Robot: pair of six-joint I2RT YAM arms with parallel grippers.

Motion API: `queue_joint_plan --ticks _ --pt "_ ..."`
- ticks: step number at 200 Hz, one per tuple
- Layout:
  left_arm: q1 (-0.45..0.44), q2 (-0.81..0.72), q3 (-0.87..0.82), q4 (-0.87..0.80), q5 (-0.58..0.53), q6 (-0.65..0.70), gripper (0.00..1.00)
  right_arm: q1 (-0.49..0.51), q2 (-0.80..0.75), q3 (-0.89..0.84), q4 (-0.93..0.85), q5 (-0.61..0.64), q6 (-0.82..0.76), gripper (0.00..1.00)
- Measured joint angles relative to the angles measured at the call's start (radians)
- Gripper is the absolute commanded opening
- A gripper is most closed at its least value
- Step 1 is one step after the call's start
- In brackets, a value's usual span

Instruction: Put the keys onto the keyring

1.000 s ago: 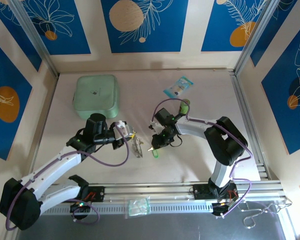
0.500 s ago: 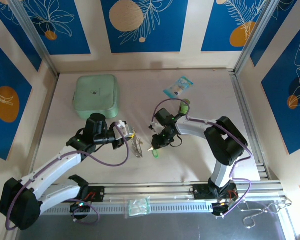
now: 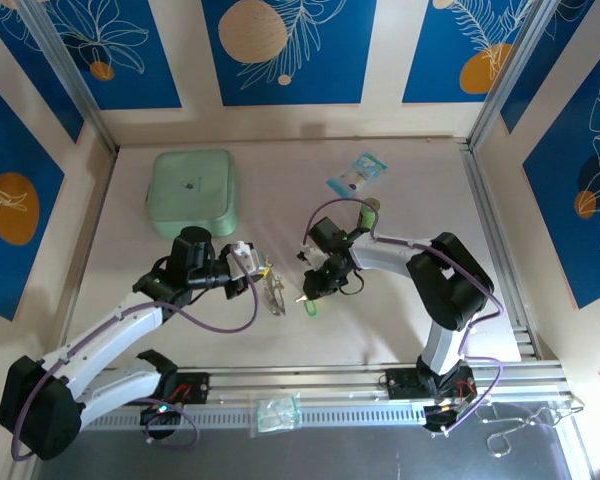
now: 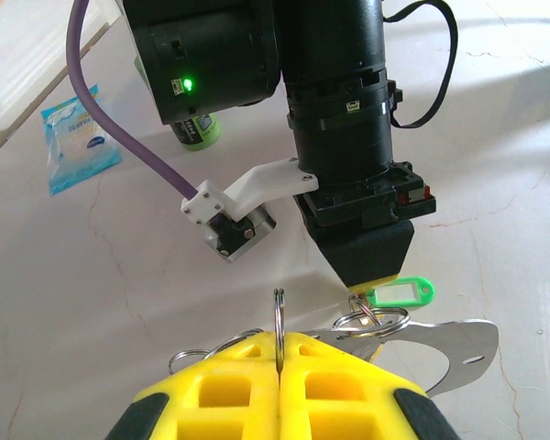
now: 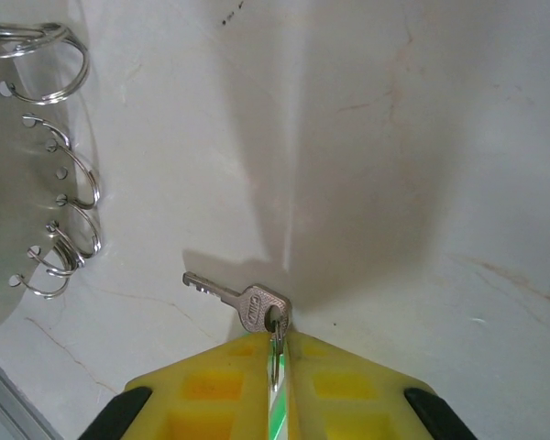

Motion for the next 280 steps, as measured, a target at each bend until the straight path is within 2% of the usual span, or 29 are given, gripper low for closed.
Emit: queue_joint_plan --ticks 32,89,155,190,225,280 --pt "0.0 0.001 0.0 0.0 0.004 0.0 0.0 0.0 0.0 0.0 -0.002 -0.005 0.0 0.0" --pt "0.0 0.0 0.0 0.0 0.004 -0.005 0.0 0.004 -0.027 0.0 -0.009 0.008 -0.013 0.0" --pt "0.0 0.0 0.0 0.0 0.015 -0.08 0.0 0.047 -0.343 -0.081 0.086 0.129 -0.142 0.0" --pt "0.0 0.0 0.0 0.0 0.015 -0.132 0.0 0.054 -0.451 -0.091 0.161 0.146 -0.232 0.0" --pt "0.0 0.0 0.0 0.0 0.015 -0.158 0.0 0.061 -0.507 -0.091 0.224 0.104 -0.327 0.0" --pt "0.0 0.0 0.0 0.0 0.015 -0.177 0.0 0.1 -0.511 -0.078 0.267 -0.02 -0.409 0.0"
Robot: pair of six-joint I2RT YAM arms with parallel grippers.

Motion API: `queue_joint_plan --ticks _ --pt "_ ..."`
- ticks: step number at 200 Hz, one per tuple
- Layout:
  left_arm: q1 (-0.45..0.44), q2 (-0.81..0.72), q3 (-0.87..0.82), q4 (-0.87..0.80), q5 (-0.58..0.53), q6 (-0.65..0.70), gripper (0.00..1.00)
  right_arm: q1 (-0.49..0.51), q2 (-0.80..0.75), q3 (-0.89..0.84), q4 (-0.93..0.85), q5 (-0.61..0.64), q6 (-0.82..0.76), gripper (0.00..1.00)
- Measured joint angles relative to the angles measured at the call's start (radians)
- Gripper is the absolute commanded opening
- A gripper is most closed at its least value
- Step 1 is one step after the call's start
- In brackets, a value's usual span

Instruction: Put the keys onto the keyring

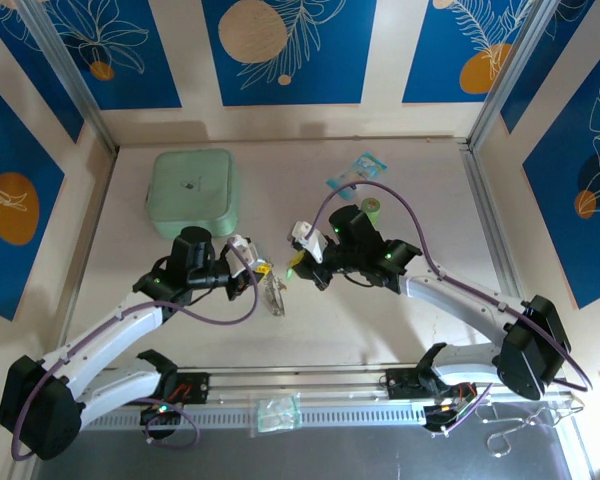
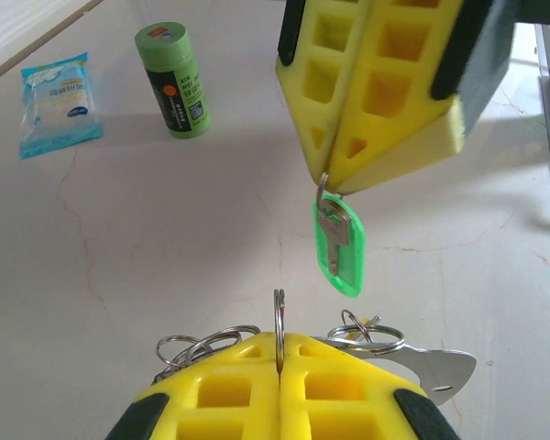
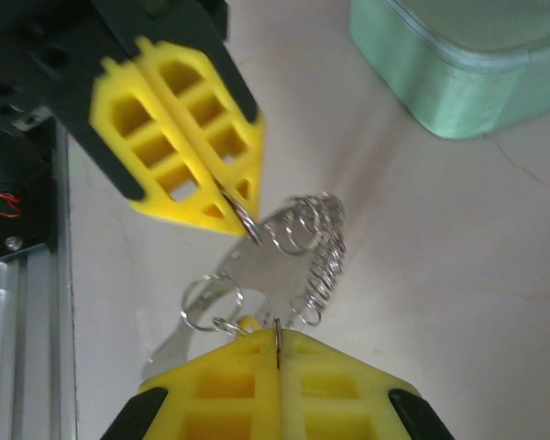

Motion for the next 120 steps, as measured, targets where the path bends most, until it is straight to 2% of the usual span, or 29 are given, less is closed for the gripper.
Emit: queue_joint_plan --ticks 120 --pt "0.0 0.0 0.0 0.0 0.007 0.0 0.0 0.046 0.069 0.034 0.081 -0.025 -0.019 0.0"
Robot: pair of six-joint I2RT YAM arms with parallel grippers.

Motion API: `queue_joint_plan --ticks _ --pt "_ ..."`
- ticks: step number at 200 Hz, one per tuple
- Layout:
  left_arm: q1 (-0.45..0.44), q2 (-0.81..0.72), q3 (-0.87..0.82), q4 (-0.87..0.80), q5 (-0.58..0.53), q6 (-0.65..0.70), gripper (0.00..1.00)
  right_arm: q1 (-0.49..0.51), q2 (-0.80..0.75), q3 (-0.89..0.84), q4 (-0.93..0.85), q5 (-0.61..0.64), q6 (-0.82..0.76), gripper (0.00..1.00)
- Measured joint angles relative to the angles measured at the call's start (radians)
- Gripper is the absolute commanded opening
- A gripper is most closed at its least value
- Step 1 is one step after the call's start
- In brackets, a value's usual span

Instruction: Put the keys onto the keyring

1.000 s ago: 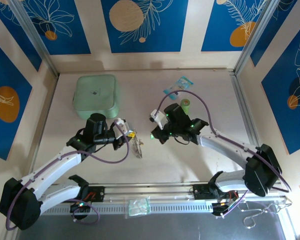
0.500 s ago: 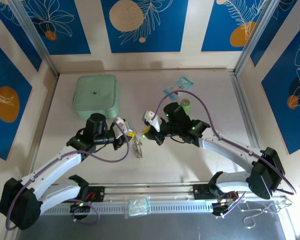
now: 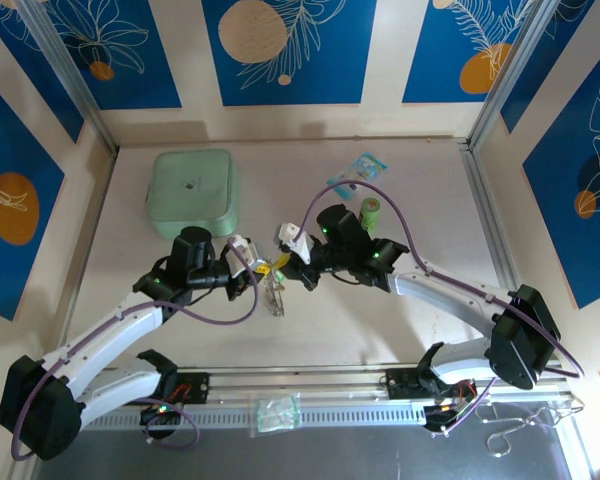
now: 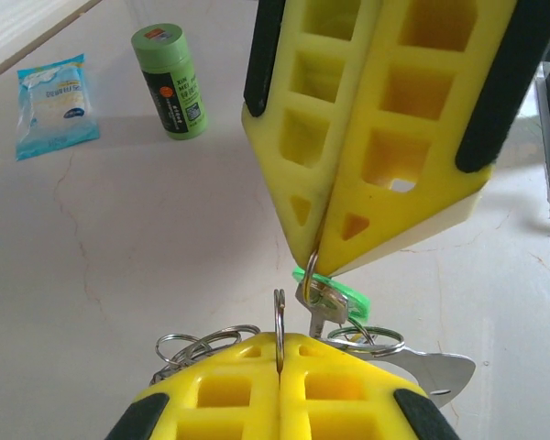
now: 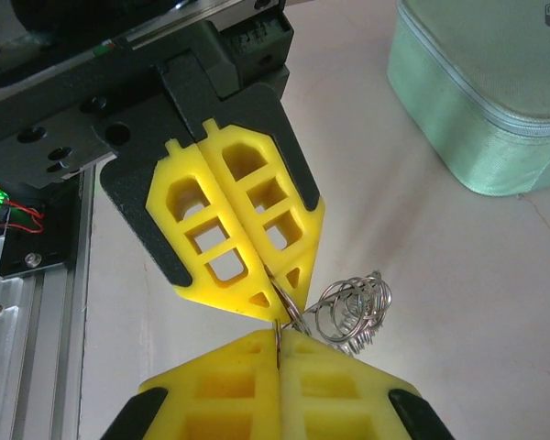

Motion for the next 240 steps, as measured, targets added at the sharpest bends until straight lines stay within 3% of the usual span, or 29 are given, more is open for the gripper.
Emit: queue_joint_plan --ticks 154,240 --pt "0.0 0.001 0.0 0.003 -0.003 0.0 0.0 0.023 0.038 0.032 -0.01 0.105 0.009 0.0" --pt "-0.006 0.001 0.0 0.02 -0.031 0.031 0.0 0.023 0.046 0.065 -0.058 0.138 0.1 0.0"
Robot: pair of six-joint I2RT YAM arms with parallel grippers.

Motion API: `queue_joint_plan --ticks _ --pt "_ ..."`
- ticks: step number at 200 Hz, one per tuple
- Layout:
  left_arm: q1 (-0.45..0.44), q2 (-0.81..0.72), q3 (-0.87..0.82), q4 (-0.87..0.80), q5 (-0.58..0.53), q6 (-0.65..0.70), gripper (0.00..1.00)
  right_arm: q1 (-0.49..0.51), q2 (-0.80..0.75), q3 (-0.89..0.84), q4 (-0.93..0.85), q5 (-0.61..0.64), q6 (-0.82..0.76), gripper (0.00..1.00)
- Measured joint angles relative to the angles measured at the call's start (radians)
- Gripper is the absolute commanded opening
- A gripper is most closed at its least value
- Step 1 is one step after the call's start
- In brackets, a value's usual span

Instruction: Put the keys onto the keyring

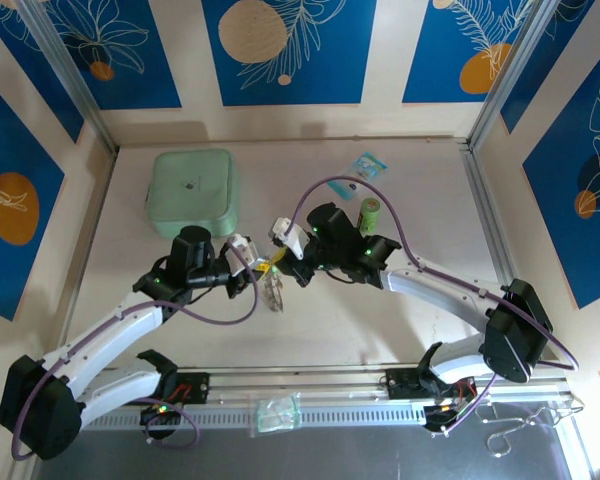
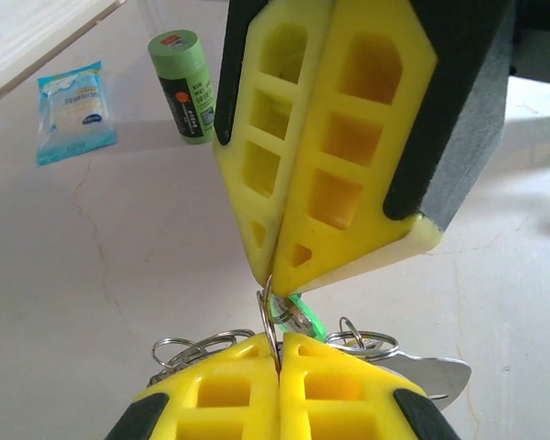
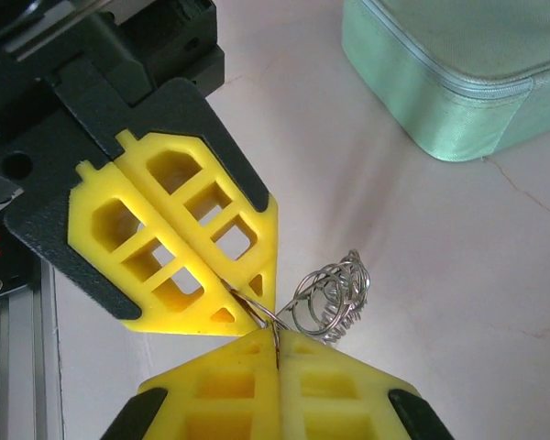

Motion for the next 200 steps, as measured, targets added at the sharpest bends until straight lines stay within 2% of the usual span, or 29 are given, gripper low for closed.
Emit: queue_joint_plan --ticks 62,163,200 --pt "-0.023 -0.015 -0.008 0.007 -0.056 0.053 0.0 -0.01 0.0 0.012 -0.026 -0.006 0.045 0.0" --pt "-0.029 -0.023 -0.011 0.013 -0.068 0.061 0.0 -0.011 0.001 0.019 -0.056 -0.004 0.047 0.0" --pt "-0.033 -0.023 -0.011 0.014 -0.067 0.049 0.0 -0.008 -0.042 -0.022 0.012 -0.048 0.014 0.0"
